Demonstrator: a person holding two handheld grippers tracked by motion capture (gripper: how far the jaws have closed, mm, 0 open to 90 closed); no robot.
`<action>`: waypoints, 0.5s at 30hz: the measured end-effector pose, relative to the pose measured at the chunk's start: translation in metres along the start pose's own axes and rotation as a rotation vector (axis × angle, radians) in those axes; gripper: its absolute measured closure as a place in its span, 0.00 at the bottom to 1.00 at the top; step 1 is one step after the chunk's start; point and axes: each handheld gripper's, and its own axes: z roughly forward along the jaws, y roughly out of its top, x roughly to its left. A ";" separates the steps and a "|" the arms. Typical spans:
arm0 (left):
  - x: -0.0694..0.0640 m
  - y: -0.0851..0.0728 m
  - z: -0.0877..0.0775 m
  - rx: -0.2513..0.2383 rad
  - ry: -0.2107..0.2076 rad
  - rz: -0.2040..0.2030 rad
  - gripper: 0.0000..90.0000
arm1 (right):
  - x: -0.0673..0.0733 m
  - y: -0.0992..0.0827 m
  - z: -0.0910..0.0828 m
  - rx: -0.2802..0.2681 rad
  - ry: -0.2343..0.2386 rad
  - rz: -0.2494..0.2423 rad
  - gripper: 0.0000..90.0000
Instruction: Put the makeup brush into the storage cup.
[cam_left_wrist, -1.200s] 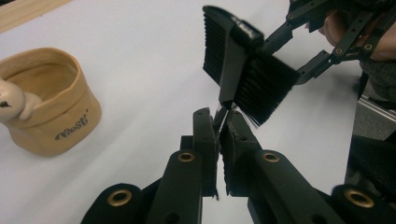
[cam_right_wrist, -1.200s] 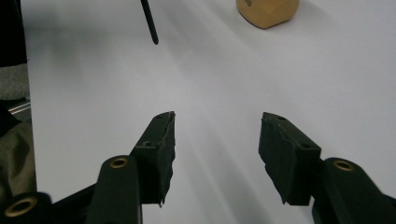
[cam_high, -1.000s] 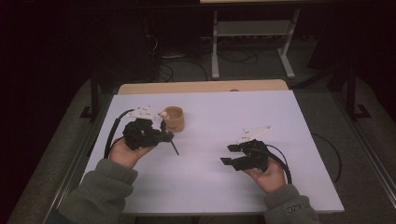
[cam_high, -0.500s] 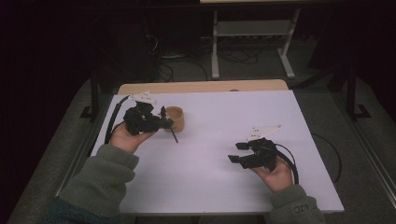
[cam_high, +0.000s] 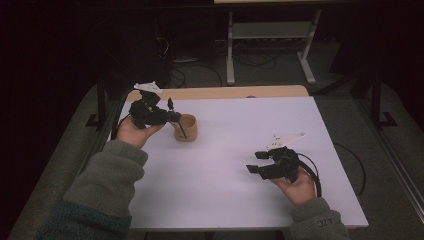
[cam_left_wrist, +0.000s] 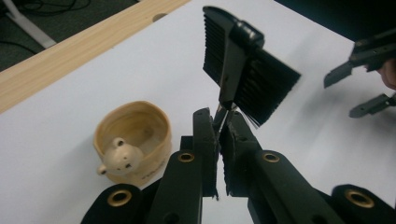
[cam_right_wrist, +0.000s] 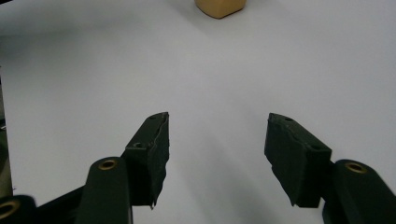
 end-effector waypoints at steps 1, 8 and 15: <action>0.002 0.001 0.000 -0.001 0.006 -0.002 0.95 | 0.000 0.000 -0.001 -0.001 -0.001 0.008 0.43; 0.010 0.018 0.003 0.001 0.046 -0.003 0.95 | -0.001 0.000 -0.001 -0.006 -0.005 0.002 0.43; 0.014 0.040 0.002 -0.017 0.085 -0.002 0.95 | -0.003 0.000 -0.002 -0.017 -0.009 0.001 0.42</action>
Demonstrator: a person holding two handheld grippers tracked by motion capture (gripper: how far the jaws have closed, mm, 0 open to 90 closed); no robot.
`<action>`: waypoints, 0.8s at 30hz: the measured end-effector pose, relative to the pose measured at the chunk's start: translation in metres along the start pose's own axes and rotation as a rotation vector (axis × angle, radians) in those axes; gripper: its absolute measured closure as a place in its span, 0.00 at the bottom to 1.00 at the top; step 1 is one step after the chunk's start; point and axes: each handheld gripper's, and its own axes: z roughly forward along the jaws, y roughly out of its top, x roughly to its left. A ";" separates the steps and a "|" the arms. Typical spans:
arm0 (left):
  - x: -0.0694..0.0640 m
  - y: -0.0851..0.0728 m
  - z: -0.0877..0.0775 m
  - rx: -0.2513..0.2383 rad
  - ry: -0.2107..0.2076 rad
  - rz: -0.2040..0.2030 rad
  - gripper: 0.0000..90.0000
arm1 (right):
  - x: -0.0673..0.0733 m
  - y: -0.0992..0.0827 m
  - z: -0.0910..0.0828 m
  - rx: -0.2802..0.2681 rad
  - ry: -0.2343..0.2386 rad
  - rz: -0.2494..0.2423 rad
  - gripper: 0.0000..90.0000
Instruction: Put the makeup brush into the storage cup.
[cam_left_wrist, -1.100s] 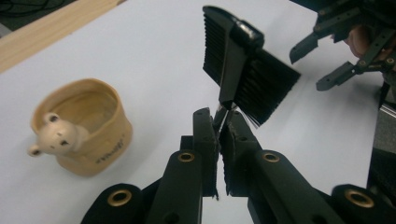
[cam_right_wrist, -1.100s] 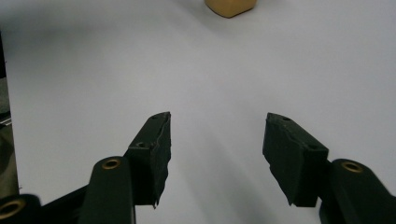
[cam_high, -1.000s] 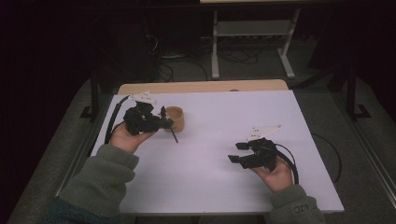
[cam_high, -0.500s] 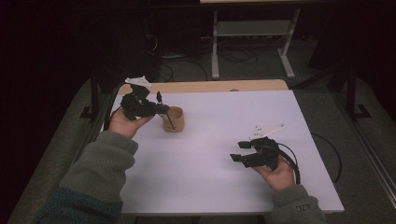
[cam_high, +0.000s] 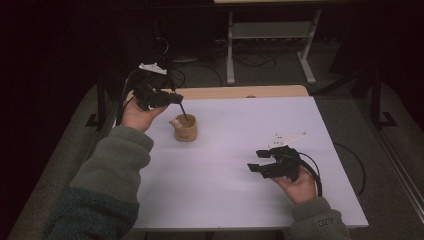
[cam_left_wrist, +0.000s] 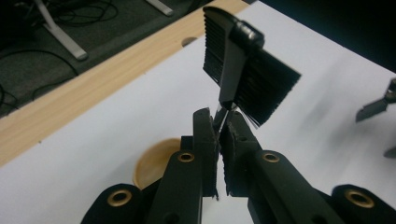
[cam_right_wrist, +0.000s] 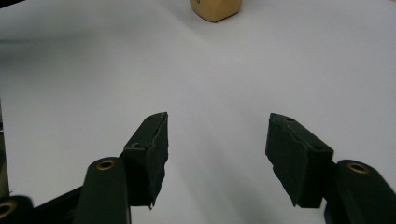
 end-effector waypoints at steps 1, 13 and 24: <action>0.003 0.003 0.002 -0.003 0.008 -0.015 0.95 | 0.000 0.000 0.000 0.001 0.000 0.002 0.42; 0.018 -0.006 0.022 0.013 0.048 -0.087 0.94 | 0.000 0.000 -0.001 -0.001 -0.003 0.010 0.42; 0.022 -0.020 0.036 0.025 0.053 -0.118 0.94 | 0.000 0.000 -0.001 -0.001 -0.005 0.009 0.41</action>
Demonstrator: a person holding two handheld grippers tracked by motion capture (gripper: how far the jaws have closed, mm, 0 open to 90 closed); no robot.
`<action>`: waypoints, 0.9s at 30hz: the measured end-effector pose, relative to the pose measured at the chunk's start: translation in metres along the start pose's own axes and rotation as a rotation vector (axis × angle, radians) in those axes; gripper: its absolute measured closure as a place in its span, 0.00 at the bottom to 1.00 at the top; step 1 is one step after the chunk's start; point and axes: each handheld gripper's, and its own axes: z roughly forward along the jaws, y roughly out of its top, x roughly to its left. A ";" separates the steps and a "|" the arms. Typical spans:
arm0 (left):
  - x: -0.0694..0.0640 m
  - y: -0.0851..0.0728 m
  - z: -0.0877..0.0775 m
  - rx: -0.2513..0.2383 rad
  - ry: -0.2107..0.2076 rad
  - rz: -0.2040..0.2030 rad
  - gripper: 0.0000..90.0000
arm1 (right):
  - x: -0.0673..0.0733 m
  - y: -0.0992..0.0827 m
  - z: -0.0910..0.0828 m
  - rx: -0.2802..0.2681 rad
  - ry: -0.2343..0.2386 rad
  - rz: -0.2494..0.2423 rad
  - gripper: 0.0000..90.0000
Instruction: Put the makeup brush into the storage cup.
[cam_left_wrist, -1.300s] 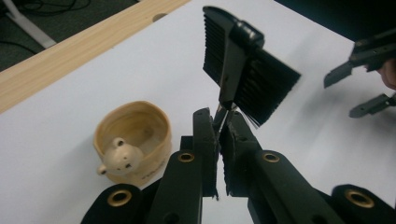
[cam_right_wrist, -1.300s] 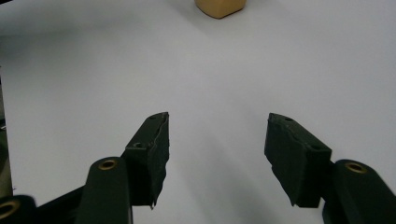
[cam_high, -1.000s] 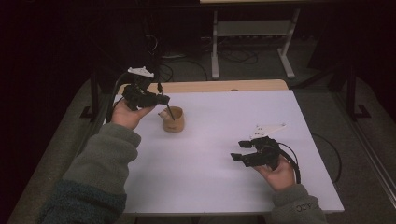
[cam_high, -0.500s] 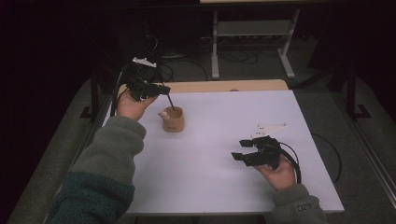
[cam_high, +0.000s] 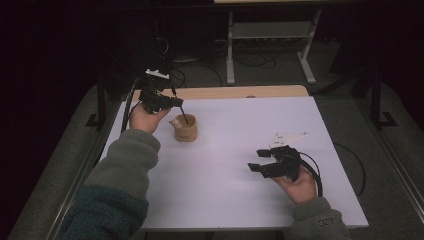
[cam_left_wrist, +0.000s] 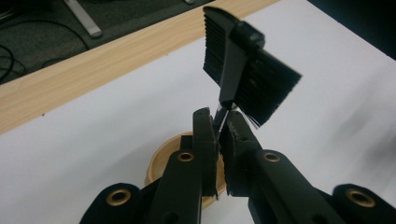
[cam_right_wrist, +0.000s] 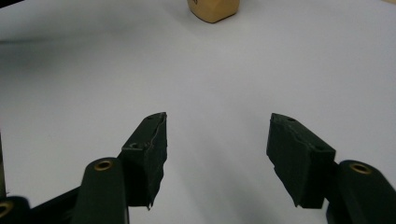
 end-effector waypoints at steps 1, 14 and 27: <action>0.001 -0.002 0.002 0.002 -0.001 -0.007 0.94 | 0.000 0.000 0.000 0.000 0.000 -0.002 0.41; 0.001 -0.013 0.013 0.014 -0.002 -0.021 0.94 | 0.000 0.000 0.001 0.006 -0.002 -0.006 0.41; -0.001 -0.020 0.023 0.020 0.007 -0.026 0.94 | 0.000 -0.001 0.002 0.008 0.003 -0.004 0.41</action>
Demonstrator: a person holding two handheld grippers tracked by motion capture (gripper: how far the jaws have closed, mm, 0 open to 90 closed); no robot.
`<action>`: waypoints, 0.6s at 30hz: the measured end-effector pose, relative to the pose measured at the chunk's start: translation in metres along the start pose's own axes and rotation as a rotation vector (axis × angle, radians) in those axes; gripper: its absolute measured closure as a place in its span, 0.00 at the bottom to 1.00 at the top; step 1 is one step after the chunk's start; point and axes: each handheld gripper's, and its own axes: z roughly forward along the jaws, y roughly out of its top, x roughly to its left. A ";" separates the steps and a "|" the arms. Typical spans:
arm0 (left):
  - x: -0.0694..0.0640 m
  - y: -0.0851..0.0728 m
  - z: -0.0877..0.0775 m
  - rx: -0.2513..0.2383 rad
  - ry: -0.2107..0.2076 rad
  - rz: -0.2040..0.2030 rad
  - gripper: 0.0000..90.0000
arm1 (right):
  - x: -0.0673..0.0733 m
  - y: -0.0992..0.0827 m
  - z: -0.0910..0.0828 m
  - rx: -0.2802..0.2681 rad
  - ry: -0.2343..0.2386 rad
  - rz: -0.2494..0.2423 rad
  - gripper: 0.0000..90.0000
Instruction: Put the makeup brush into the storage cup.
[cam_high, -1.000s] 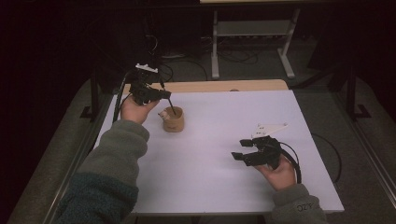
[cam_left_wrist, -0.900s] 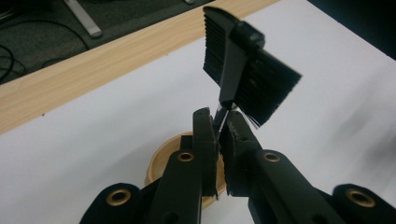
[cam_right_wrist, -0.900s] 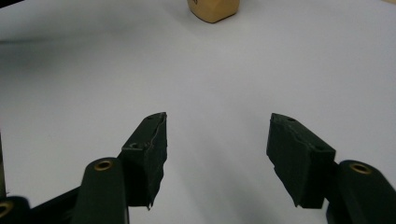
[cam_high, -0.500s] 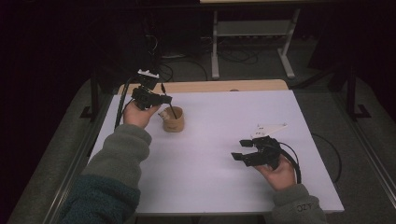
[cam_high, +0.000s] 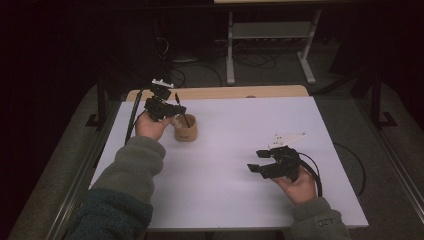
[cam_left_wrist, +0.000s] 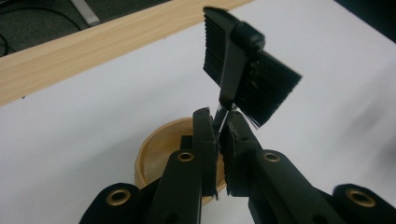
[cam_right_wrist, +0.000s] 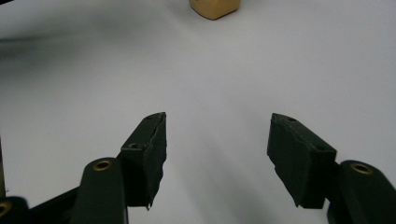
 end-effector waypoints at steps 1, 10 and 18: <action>0.000 0.000 0.000 0.000 0.000 0.000 0.94 | 0.000 0.000 0.000 0.001 0.000 0.000 0.41; 0.001 -0.005 0.006 0.018 0.002 -0.005 0.94 | 0.000 0.000 0.001 0.010 0.000 0.004 0.41; -0.005 -0.006 0.012 0.061 0.030 0.031 0.93 | 0.000 0.000 0.001 0.006 0.000 -0.006 0.40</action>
